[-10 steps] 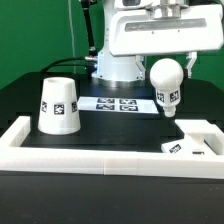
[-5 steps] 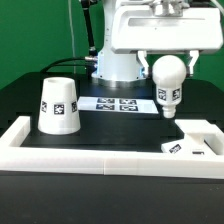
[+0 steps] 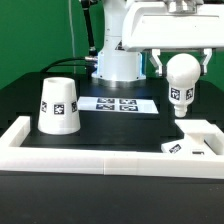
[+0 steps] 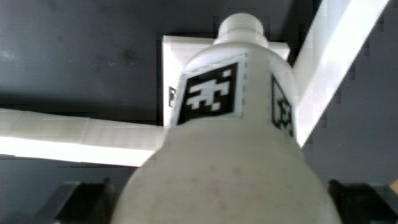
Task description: Assemble lamp
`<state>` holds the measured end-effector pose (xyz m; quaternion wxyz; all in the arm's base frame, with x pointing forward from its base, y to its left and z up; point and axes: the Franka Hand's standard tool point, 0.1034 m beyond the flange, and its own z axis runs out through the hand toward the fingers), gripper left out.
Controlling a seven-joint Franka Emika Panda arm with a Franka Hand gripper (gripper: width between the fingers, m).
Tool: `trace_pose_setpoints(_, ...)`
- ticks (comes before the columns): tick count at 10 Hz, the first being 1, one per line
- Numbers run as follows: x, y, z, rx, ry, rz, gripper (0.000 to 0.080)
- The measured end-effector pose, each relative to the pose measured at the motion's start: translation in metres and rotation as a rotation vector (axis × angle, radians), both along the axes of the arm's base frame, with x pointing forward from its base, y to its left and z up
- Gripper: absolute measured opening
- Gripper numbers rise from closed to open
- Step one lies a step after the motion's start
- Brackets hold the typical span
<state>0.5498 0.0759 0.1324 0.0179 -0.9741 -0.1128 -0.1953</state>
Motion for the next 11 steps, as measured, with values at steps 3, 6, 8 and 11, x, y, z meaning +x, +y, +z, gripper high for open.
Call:
trace_pose_setpoints(3,0.021,0.003,0.015,-0.041,-0.032,0.107,0.0579)
trace_pose_setpoints(6,0.038,0.002,0.023,-0.051,-0.069,0.128,0.0579)
trace_pose_setpoints(8,0.034,0.001,0.019,-0.052,-0.061,0.128,0.0579)
trace_pose_setpoints(11,0.053,0.006,0.025,-0.062,-0.085,0.156,0.0579)
